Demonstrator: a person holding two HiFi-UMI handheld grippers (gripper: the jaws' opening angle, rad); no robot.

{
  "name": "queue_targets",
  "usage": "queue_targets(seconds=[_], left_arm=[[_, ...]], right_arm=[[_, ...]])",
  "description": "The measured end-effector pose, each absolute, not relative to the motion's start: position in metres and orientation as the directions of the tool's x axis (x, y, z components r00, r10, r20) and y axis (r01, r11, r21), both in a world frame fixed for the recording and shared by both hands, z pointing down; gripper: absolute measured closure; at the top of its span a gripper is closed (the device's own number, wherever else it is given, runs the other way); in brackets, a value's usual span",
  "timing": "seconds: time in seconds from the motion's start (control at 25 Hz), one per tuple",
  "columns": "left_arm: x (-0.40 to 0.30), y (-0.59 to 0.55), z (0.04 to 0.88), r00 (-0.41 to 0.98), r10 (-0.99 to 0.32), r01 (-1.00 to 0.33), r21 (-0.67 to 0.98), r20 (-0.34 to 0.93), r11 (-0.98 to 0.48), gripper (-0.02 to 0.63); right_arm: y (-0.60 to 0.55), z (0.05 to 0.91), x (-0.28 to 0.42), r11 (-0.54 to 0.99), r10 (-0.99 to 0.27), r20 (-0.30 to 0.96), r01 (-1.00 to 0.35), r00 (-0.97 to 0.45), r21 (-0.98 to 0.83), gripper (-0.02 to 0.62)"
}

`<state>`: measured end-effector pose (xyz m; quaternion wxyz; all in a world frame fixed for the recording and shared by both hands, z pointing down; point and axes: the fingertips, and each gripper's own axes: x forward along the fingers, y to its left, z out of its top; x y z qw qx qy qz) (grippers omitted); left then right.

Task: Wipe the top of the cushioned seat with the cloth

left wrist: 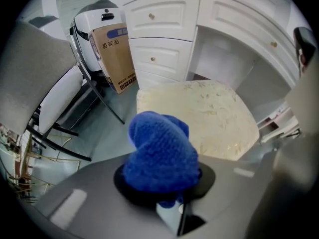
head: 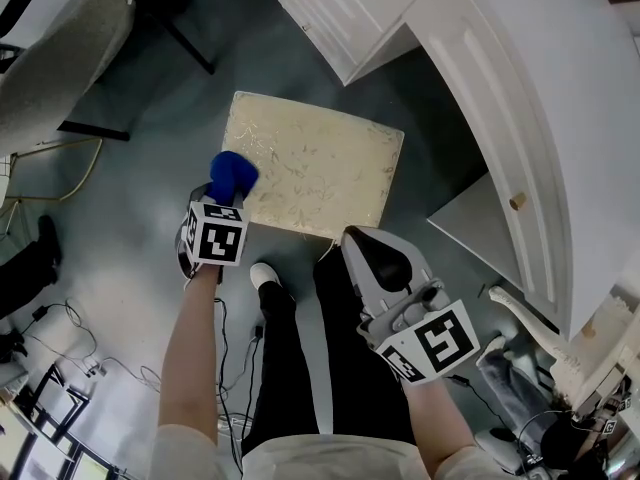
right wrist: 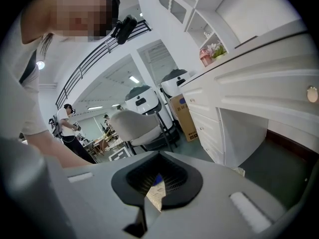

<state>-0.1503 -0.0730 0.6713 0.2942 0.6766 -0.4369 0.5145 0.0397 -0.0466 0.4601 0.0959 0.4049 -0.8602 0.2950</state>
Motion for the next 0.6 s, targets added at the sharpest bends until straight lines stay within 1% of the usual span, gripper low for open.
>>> queue_targets(seconds=[0.24, 0.6], left_arm=[[-0.120, -0.065, 0.673, 0.131, -0.265, -0.853, -0.028, 0.955, -0.522, 0.537], [-0.075, -0.054, 0.675, 0.185, -0.234, -0.817, 0.017, 0.954, -0.576, 0.537]], right_arm=[[-0.042, 0.463, 0.046, 0.482, -0.650, 0.407, -0.761, -0.642, -0.434, 0.597], [-0.040, 0.461, 0.064, 0.452, -0.677, 0.405, -0.782, -0.614, -0.429, 0.597]])
